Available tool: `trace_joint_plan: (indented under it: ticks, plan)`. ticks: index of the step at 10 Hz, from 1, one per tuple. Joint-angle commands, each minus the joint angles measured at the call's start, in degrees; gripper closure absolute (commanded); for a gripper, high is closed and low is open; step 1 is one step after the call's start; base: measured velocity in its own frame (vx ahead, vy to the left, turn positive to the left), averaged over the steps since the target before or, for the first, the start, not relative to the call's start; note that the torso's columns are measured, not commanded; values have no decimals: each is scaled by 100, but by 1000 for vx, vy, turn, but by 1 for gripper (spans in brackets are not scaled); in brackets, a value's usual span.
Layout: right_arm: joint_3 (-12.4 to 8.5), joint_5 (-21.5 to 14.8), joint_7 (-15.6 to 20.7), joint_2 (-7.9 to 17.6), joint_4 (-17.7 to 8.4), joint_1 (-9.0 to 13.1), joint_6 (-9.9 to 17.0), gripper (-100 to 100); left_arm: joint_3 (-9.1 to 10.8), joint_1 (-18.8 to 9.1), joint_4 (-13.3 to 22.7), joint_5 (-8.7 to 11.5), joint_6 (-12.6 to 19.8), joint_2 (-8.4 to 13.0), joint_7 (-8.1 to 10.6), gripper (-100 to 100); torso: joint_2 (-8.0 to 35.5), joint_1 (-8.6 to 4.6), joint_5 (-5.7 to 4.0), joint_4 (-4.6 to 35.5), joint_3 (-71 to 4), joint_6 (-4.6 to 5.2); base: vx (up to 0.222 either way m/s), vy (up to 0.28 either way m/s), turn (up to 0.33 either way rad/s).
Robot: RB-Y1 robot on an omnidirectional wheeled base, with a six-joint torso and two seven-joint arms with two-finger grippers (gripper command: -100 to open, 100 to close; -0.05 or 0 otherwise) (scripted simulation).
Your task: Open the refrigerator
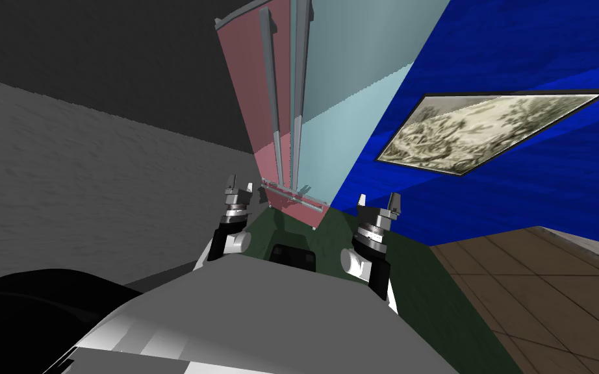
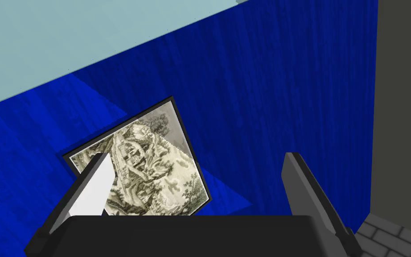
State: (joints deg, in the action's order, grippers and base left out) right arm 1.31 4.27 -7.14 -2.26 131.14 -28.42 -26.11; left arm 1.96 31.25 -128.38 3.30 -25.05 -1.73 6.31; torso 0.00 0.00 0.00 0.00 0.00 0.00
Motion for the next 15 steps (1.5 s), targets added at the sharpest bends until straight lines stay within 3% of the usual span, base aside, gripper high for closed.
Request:
trace_joint_plan:
  ticks: [1,9,10,12,15]
  plan:
    - [0,0,0,0,0,0,0,0,0,0,0,0,0,0,0,0,232,0,0,235,-467,0,0,0,0]
    - [0,0,0,0,2,0,-1,0,0,0,-2,0,-1,0,0,0,3539,0,0,3537,-7073,0,0,0,0]
    - [0,0,0,0,2,0,-1,0,-6,-16,62,18,-15,234,-10,-100,3962,0,0,3960,-7919,0,16,-20,11]
    - [0,0,0,0,-1,-1,0,0,-21,-54,209,60,-46,545,-32,-100,4203,-11,-3,4204,-8429,0,31,-58,19]
    - [1,0,0,-1,-1,-1,0,0,-55,-142,560,155,-117,904,-85,-100,4225,-7,-2,4227,-8459,0,48,-94,25]
